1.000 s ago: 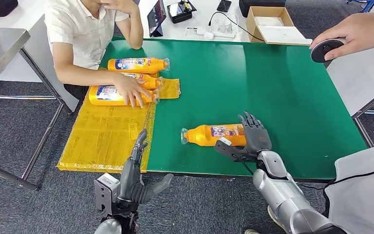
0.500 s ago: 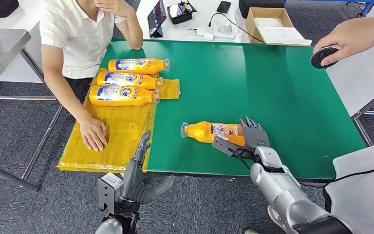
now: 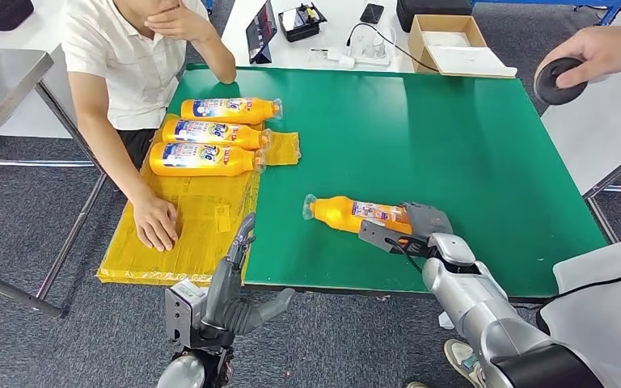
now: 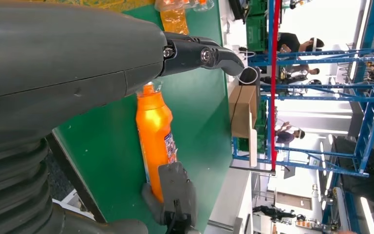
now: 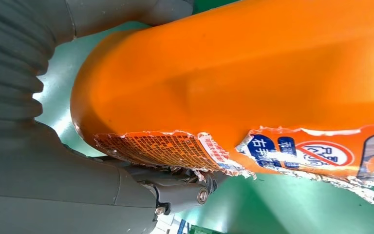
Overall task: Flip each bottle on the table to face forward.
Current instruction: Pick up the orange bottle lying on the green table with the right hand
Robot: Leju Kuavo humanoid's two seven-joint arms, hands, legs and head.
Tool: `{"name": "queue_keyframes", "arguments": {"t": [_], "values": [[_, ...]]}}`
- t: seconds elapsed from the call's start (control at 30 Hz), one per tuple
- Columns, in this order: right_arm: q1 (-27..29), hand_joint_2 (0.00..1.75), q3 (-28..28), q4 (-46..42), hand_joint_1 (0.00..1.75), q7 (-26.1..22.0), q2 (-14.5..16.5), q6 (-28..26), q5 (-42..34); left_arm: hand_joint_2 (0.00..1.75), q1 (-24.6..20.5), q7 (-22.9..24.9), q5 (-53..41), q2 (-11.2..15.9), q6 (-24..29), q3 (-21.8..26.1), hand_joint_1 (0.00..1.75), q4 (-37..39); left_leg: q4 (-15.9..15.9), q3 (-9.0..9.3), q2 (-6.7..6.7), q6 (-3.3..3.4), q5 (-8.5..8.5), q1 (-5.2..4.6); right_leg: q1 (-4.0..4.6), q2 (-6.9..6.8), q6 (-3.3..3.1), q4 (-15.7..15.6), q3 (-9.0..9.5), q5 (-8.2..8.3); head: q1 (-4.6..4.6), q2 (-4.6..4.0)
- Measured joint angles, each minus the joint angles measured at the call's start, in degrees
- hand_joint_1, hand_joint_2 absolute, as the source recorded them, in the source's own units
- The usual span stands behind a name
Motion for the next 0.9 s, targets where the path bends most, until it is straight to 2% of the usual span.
{"name": "queue_keyframes", "arguments": {"t": [0.1,0.27,0.43,0.57,0.67,0.77,0.9], "values": [[-0.2,1.75,-0.2,0.2,1.75,-0.2,-0.2,0.9,-1.3,1.75,-0.1,0.0,0.4,0.0,-0.2,0.0,0.00,0.1,0.0,0.04,-0.01,0.00,0.00,0.00,0.00,0.00,0.00,0.0,0.02,0.00,-0.01,0.00],[0.3,1.75,-3.3,0.3,1.75,-7.3,-0.7,2.3,-9.0,1.75,-0.3,-0.1,1.0,0.0,-0.6,0.0,0.00,0.2,0.0,0.08,0.03,0.01,-0.01,0.00,0.00,0.01,0.00,0.0,0.08,0.01,0.01,0.00],[0.7,1.75,-5.8,0.3,1.75,-10.2,-0.9,2.4,-11.9,1.75,-0.6,-0.3,1.1,0.0,-0.3,0.0,0.00,0.5,0.0,0.15,0.08,0.01,-0.02,0.01,0.02,0.03,0.01,0.0,0.13,0.02,0.01,0.00],[3.3,1.75,-9.2,-1.5,1.75,-19.0,0.4,0.7,-20.5,1.75,0.3,0.2,5.0,-0.2,2.1,0.4,0.00,0.3,0.0,0.13,0.11,0.01,-0.02,0.04,0.05,0.06,0.00,0.0,0.16,0.02,0.01,0.00],[9.3,1.75,-10.0,-9.4,1.75,-23.0,2.4,-1.0,-27.6,1.75,2.2,2.9,13.6,-0.6,2.2,1.4,0.00,-1.0,0.0,0.02,0.07,-0.01,-0.02,0.07,0.08,0.03,-0.01,0.0,0.03,0.00,0.00,0.00],[17.1,1.75,-8.6,-22.4,1.75,-21.8,4.0,-3.4,-32.5,1.75,4.7,3.7,19.2,-0.6,2.6,2.4,0.00,-2.9,0.0,-0.25,-0.04,-0.03,0.00,0.10,0.09,-0.03,-0.02,0.0,-0.19,-0.03,-0.02,0.00],[24.6,1.75,-4.9,-35.4,1.75,-20.4,4.9,-7.9,-34.0,1.75,6.6,3.1,20.2,-0.6,3.6,3.0,0.00,-5.3,0.0,-0.52,-0.05,-0.03,0.00,0.09,0.06,-0.04,-0.04,0.1,-0.40,-0.06,0.00,0.00]]}}
